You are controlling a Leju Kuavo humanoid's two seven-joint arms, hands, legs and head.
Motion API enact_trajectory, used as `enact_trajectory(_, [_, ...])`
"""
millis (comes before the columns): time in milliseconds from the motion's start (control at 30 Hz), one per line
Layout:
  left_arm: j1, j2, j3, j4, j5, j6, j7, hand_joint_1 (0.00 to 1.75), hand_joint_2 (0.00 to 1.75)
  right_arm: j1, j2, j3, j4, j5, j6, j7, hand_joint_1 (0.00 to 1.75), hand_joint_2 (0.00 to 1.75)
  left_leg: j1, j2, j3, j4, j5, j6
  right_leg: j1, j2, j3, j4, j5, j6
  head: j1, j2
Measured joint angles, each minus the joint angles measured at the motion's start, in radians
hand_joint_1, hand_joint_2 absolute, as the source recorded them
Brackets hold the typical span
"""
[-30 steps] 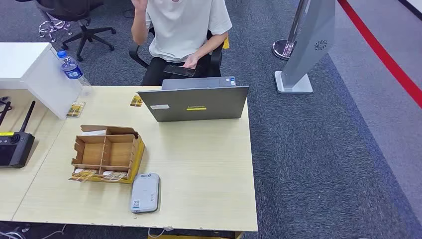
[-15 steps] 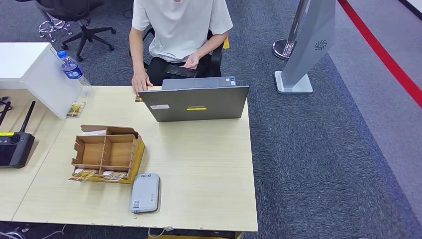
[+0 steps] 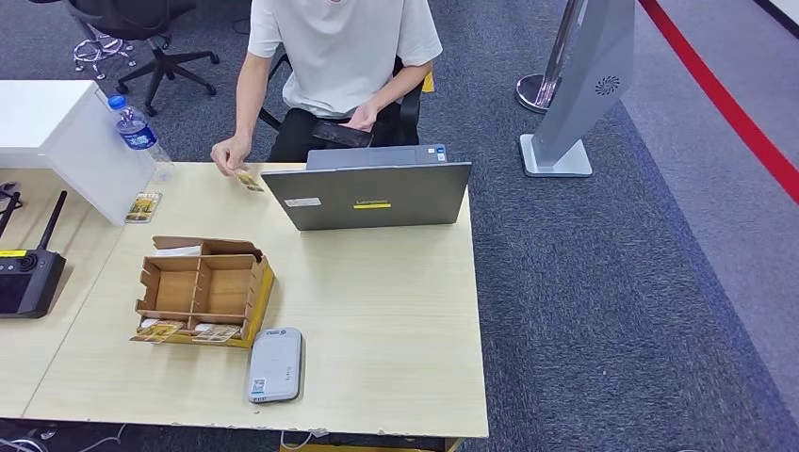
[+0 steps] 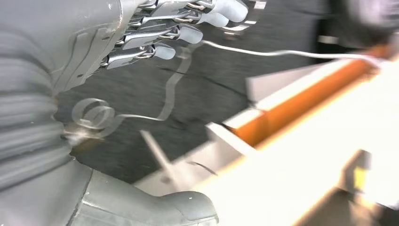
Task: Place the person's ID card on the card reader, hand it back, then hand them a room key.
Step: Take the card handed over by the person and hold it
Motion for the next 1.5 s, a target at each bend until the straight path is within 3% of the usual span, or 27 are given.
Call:
enact_trajectory(300, [-0.048,-0.034,-0.019,-0.323,-0.023,0.015,-0.081,0.0,1.75,-0.003,0.0,-0.025,0.011,0.05,-0.005,-0.005,0.0,0.0,0.0,0.0,0.001,0.0,0.0,0.0,0.0,0.0,0.0,0.0,0.0,0.0,0.0,0.0])
enact_trajectory(600, [-0.128,-0.014,-0.149,-0.481,-0.214,0.137,-0.128,0.0,1.75,-0.008,0.0,-0.031,0.022,0.096,-0.006,-0.001,0.0,0.0,0.0,0.0,0.001,0.001,0.0,0.0,0.0,0.0,0.0,0.0,0.0,0.0,0.0,0.0])
enact_trajectory(1000, [-0.276,0.068,-0.376,-0.493,-0.557,0.242,-0.074,0.0,1.75,-0.009,0.007,-0.034,0.034,0.144,0.004,0.005,0.0,0.0,0.0,0.001,0.001,0.002,0.001,-0.001,0.0,0.001,0.0,0.0,0.001,0.0,0.0,0.0])
enact_trajectory(1500, [-0.493,0.153,-0.657,-0.378,-0.954,0.17,0.114,0.0,1.75,-0.013,0.017,-0.039,0.038,0.195,0.034,0.011,0.0,0.0,0.0,0.001,0.001,0.003,0.001,0.0,0.0,0.002,0.0,0.0,0.001,0.0,0.0,0.0])
